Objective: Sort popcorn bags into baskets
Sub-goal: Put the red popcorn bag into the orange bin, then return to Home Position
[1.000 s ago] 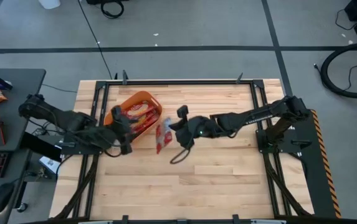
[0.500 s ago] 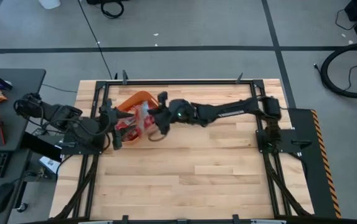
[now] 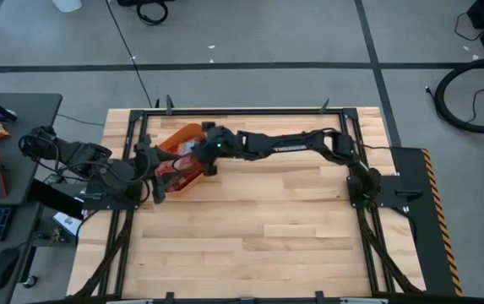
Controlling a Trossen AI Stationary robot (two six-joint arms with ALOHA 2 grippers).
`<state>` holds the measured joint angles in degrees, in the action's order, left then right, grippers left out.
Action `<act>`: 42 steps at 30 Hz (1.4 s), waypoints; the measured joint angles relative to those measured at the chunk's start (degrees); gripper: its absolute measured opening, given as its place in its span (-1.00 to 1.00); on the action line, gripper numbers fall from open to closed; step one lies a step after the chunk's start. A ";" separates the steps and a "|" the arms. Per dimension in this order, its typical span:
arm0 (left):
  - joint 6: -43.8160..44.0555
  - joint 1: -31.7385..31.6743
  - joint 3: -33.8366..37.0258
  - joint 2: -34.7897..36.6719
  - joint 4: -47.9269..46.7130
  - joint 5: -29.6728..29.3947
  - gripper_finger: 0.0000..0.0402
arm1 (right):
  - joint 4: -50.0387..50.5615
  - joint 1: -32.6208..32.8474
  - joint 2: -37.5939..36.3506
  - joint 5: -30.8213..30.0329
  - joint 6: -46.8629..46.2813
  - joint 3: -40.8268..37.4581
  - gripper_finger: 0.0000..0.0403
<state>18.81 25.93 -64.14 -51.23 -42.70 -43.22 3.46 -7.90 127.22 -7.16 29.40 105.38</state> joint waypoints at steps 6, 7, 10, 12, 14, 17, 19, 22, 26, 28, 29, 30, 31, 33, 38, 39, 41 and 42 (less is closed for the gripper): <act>0.09 0.00 0.00 -0.08 0.02 0.00 0.04 | -1.30 -0.58 3.14 12.63 -5.32 3.13 -0.69; 0.29 0.00 0.00 -0.08 -0.04 0.00 0.04 | -0.80 -0.85 3.10 13.63 -5.79 3.29 -0.65; 1.81 0.04 0.00 -0.09 -0.48 1.47 0.04 | 5.11 -1.33 2.13 12.60 -5.48 3.26 -0.54; 2.62 0.04 0.00 -0.10 -1.17 3.16 0.04 | 8.73 -1.57 0.89 11.22 -5.51 3.22 -0.51; 3.44 0.04 0.00 -0.10 -2.45 4.21 0.04 | 12.30 -1.73 -1.39 12.49 -5.41 3.25 -0.50; 6.64 0.04 0.00 -0.15 -4.83 4.69 0.04 | 19.31 -2.01 -3.94 14.55 -3.89 3.39 -0.51; 9.86 0.03 0.00 -0.48 -7.98 5.41 0.04 | 25.86 -1.70 -4.78 12.52 -4.06 3.25 -0.52; 14.66 0.02 0.06 -2.32 -12.91 6.02 0.04 | 34.45 -0.63 -6.59 9.85 -5.86 3.15 -0.53; 19.15 0.00 2.31 -5.22 -14.94 6.13 0.04 | 44.20 1.15 -8.25 7.62 -10.23 2.86 -0.53; 20.37 -0.16 4.28 -6.78 -15.02 6.16 0.04 | 48.41 1.90 -8.56 5.89 -12.08 1.20 -0.54; 21.24 -0.46 5.25 -7.50 -15.52 6.34 0.04 | 49.98 2.22 -8.87 4.82 -13.06 0.32 -0.54; 22.14 -0.90 6.18 -8.20 -16.17 6.71 0.04 | 51.01 2.56 -9.48 3.65 -14.08 -0.56 -0.54; 23.04 -1.55 7.14 -8.81 -16.51 7.46 0.04 | 51.77 2.90 -10.43 2.28 -15.06 -1.75 -0.54; 24.81 -3.37 9.17 -9.60 -17.31 8.82 0.03 | 52.30 3.66 -12.63 -0.15 -16.79 -4.66 -0.55; 28.05 -11.25 14.68 -10.30 -17.26 10.65 0.03 | 50.12 7.00 -19.71 -5.38 -20.64 -11.95 -0.57; 28.61 -13.41 15.61 -10.29 -17.06 11.73 0.03 | 49.62 7.85 -21.53 -6.40 -21.49 -13.27 -0.57; 28.64 -18.13 17.16 -10.31 -16.62 13.35 0.03 | 47.85 9.44 -25.05 -8.07 -22.98 -16.21 -0.57; 28.63 -20.53 17.45 -10.31 -16.65 13.95 0.03 | 47.24 10.19 -26.61 -8.47 -23.47 -17.66 -0.57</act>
<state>47.43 5.41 -46.69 -61.54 -59.34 -29.27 50.70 2.29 100.61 -15.63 5.93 87.72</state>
